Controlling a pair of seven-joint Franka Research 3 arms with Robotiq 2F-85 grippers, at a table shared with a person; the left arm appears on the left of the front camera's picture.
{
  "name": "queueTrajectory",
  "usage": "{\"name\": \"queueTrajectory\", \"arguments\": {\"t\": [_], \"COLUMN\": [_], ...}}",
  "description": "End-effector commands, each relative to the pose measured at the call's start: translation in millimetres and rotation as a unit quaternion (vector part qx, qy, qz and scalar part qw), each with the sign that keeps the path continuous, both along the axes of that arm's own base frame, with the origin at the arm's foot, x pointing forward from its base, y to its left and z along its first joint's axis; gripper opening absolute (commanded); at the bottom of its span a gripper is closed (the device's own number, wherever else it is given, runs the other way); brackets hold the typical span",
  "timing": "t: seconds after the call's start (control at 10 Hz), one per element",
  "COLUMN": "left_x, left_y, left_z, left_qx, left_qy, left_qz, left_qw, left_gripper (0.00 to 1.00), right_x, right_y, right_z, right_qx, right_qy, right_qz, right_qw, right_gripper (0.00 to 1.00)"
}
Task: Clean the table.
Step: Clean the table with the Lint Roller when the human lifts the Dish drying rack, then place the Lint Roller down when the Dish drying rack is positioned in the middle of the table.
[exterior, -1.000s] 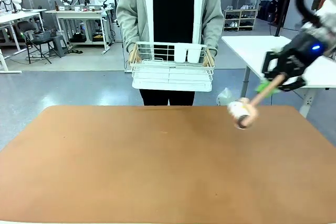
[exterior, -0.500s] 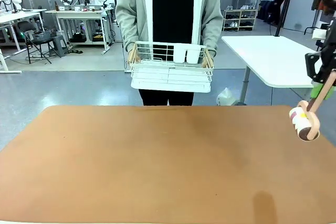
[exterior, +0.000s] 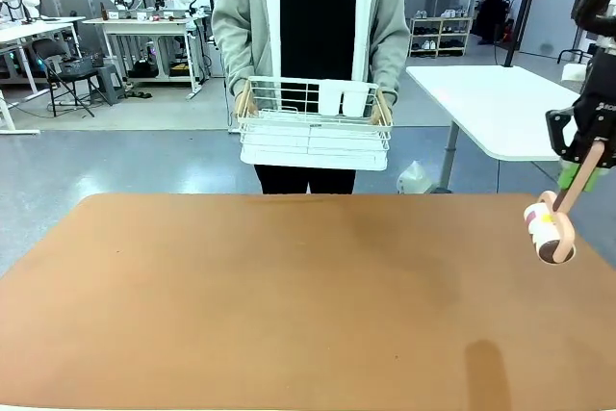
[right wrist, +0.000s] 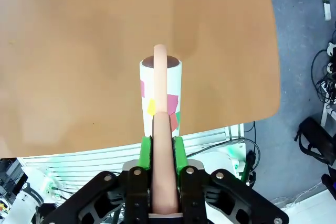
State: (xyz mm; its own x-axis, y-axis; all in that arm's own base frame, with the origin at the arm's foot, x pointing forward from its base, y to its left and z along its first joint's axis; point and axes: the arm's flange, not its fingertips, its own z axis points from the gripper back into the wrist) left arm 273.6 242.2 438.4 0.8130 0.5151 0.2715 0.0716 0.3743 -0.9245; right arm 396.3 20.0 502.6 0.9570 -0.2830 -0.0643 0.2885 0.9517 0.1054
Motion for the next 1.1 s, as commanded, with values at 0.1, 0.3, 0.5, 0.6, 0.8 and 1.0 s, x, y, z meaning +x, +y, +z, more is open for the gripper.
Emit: {"name": "queueTrajectory", "arguments": {"t": [0.1, 0.3, 0.5, 0.6, 0.8, 1.0], "left_x": [0.7, 0.7, 0.7, 0.7, 0.7, 0.7], "left_y": [3.9, 3.9, 3.9, 3.9, 3.9, 3.9], "left_z": [1.2, 1.2, 1.2, 1.2, 1.2, 1.2], "left_qx": [-0.006, -0.006, -0.006, -0.006, -0.006, -0.006], "left_qy": [-0.019, -0.019, -0.019, -0.019, -0.019, -0.019], "left_qz": [-0.001, -0.001, -0.001, -0.001, -0.001, -0.001], "left_qw": [1.000, 1.000, 1.000, 1.000, 1.000, 1.000], "left_gripper": [1.00, 1.00, 1.00, 1.00, 1.00, 1.00], "right_x": [-2.7, -2.7, -2.7, -2.7, -2.7, -2.7], "right_y": [1.5, 1.5, 1.5, 1.5, 1.5, 1.5], "right_z": [6.3, 6.3, 6.3, 6.3, 6.3, 6.3], "right_qx": [-0.003, -0.003, -0.003, -0.003, -0.003, -0.003], "right_qy": [0.001, 0.001, 0.001, 0.001, 0.001, 0.001], "right_qz": [0.007, 0.007, 0.007, 0.007, 0.007, 0.007], "right_qw": [1.000, 1.000, 1.000, 1.000, 1.000, 1.000], "right_gripper": [0.21, 0.21, 0.21, 0.21, 0.21, 0.21]}}
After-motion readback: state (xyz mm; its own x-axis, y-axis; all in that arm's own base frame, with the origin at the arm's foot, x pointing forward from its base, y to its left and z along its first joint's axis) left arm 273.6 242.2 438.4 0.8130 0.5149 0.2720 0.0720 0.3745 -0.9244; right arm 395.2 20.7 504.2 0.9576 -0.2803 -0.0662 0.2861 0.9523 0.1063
